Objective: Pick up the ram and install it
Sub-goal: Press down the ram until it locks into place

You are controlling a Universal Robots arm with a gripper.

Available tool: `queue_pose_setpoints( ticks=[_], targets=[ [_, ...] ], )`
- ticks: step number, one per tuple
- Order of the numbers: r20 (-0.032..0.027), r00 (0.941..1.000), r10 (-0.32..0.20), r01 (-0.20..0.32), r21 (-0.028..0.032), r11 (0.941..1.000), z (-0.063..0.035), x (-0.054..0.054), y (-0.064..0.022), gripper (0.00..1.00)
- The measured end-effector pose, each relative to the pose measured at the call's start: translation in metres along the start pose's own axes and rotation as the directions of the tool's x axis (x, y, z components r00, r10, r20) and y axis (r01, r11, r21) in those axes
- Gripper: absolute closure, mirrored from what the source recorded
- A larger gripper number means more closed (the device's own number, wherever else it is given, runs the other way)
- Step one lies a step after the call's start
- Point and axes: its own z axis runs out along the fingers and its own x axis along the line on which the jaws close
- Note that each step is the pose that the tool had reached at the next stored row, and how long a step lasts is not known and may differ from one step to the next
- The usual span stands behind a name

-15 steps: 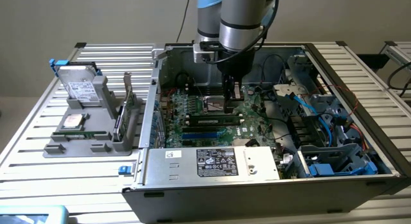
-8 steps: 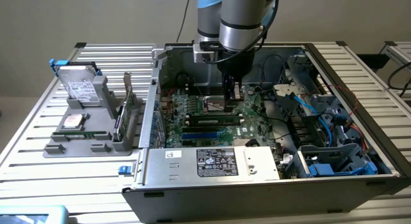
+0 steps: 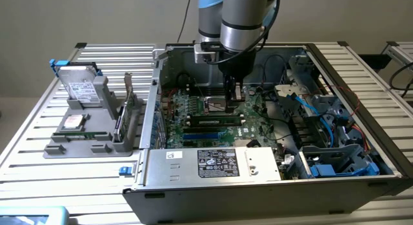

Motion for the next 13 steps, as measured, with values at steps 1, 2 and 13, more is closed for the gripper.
queue_pose_setpoints(
  ticks=[1,2,13],
  targets=[
    [-0.0003,1.0000,0.000,0.000,0.0001,1.0000,0.0004,0.0000,0.0000,0.89],
    [-0.0006,1.0000,0.000,0.000,0.0000,1.0000,0.0011,-0.0001,-0.0002,0.89],
    [-0.0030,0.9998,0.018,-0.018,0.0026,0.9998,0.0090,-0.0007,-0.0038,0.89]
  ],
)
